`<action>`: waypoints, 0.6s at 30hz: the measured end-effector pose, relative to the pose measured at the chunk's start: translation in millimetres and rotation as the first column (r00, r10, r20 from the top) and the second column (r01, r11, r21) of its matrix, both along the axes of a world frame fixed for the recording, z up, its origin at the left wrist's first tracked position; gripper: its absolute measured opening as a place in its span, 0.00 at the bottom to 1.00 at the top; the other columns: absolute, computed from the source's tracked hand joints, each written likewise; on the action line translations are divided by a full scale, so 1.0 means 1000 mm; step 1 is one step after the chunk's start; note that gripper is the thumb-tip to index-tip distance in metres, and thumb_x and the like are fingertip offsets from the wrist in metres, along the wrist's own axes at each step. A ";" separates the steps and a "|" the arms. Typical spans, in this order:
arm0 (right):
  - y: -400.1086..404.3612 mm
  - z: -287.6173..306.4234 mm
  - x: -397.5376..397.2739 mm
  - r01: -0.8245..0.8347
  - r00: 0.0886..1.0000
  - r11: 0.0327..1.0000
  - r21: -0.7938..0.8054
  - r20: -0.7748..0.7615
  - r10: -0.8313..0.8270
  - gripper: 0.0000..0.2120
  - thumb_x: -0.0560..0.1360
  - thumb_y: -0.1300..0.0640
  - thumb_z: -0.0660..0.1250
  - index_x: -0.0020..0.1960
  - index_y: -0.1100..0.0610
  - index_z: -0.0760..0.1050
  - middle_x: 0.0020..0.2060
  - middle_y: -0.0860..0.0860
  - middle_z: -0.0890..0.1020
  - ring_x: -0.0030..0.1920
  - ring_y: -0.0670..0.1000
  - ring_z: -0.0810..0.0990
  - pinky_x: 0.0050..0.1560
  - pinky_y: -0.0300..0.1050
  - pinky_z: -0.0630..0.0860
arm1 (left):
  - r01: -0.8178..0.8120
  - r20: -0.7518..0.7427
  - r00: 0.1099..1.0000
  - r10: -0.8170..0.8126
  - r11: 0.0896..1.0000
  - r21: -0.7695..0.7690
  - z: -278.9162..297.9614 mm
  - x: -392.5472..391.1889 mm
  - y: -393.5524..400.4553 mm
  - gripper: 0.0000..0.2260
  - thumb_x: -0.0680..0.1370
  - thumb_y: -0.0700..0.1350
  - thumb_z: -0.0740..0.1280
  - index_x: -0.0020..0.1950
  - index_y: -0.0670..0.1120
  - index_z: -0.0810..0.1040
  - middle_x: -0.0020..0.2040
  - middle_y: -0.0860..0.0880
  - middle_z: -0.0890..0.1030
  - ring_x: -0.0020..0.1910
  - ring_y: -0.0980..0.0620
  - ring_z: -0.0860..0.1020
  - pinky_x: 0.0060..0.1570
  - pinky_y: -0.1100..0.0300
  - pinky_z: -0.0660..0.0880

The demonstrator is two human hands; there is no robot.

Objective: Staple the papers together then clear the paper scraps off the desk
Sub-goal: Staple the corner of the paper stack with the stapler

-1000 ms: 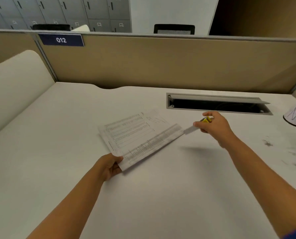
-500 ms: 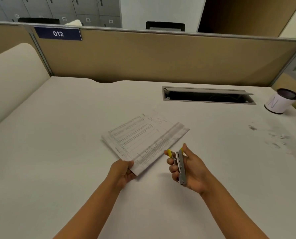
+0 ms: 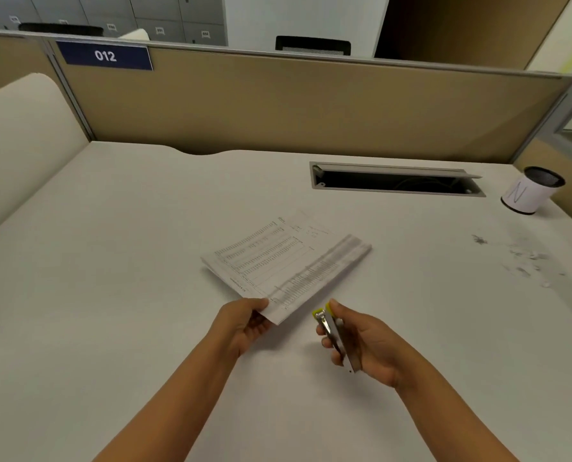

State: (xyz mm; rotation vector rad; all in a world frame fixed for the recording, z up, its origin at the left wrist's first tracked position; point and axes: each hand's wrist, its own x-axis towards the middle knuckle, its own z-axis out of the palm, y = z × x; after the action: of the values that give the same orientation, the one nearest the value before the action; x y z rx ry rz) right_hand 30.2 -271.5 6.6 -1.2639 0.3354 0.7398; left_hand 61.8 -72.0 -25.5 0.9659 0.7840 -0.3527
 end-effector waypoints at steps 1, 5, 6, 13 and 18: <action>0.000 -0.004 -0.004 -0.011 1.000 1.000 -0.026 -0.015 0.011 0.18 0.70 0.45 0.66 0.47 0.60 0.80 0.39 0.54 0.81 0.35 0.49 0.77 0.31 0.41 0.73 | 0.005 0.010 1.000 -0.005 1.000 0.017 0.001 -0.002 -0.001 0.11 0.74 0.30 0.64 0.55 0.38 0.71 0.42 0.41 0.79 0.39 0.46 0.79 0.35 0.55 0.79; 0.012 -0.015 -0.017 -0.021 0.996 0.999 -0.043 -0.090 0.017 0.16 0.72 0.47 0.66 0.49 0.60 0.79 0.40 0.53 0.83 0.34 0.48 0.78 0.30 0.40 0.72 | 0.032 0.056 0.998 -0.037 0.996 0.089 0.001 -0.007 -0.006 0.10 0.74 0.31 0.64 0.54 0.38 0.73 0.42 0.42 0.79 0.39 0.46 0.78 0.38 0.55 0.77; 0.017 -0.016 -0.019 -0.022 0.996 0.999 -0.043 -0.091 0.018 0.15 0.74 0.48 0.65 0.50 0.60 0.79 0.41 0.53 0.83 0.34 0.47 0.78 0.31 0.40 0.72 | 0.035 0.068 0.997 -0.042 0.994 0.101 0.002 -0.008 -0.008 0.10 0.74 0.31 0.64 0.54 0.38 0.74 0.42 0.43 0.80 0.39 0.46 0.78 0.36 0.55 0.77; 0.033 -0.015 -0.018 -0.006 0.997 0.999 -0.036 -0.083 0.003 0.16 0.74 0.47 0.66 0.49 0.60 0.81 0.40 0.52 0.84 0.35 0.47 0.80 0.30 0.40 0.73 | 0.019 0.156 0.987 -0.042 0.989 0.145 0.010 -0.013 -0.015 0.07 0.75 0.31 0.63 0.52 0.36 0.76 0.41 0.44 0.80 0.39 0.47 0.79 0.38 0.56 0.78; 0.038 -0.013 -0.017 -0.002 0.999 0.997 -0.078 -0.046 -0.002 0.15 0.73 0.47 0.66 0.50 0.59 0.81 0.44 0.53 0.85 0.38 0.47 0.81 0.34 0.41 0.74 | 0.024 0.200 0.977 -0.070 0.974 0.225 0.015 -0.017 -0.017 0.05 0.75 0.32 0.64 0.43 0.39 0.77 0.42 0.43 0.81 0.39 0.48 0.80 0.37 0.58 0.78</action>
State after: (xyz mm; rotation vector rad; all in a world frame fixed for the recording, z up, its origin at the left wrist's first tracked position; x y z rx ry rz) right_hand 13.4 -233.2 -6.4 -1.3219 0.4054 0.7633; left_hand 44.6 -88.9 -10.6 1.2115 0.6186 -0.2036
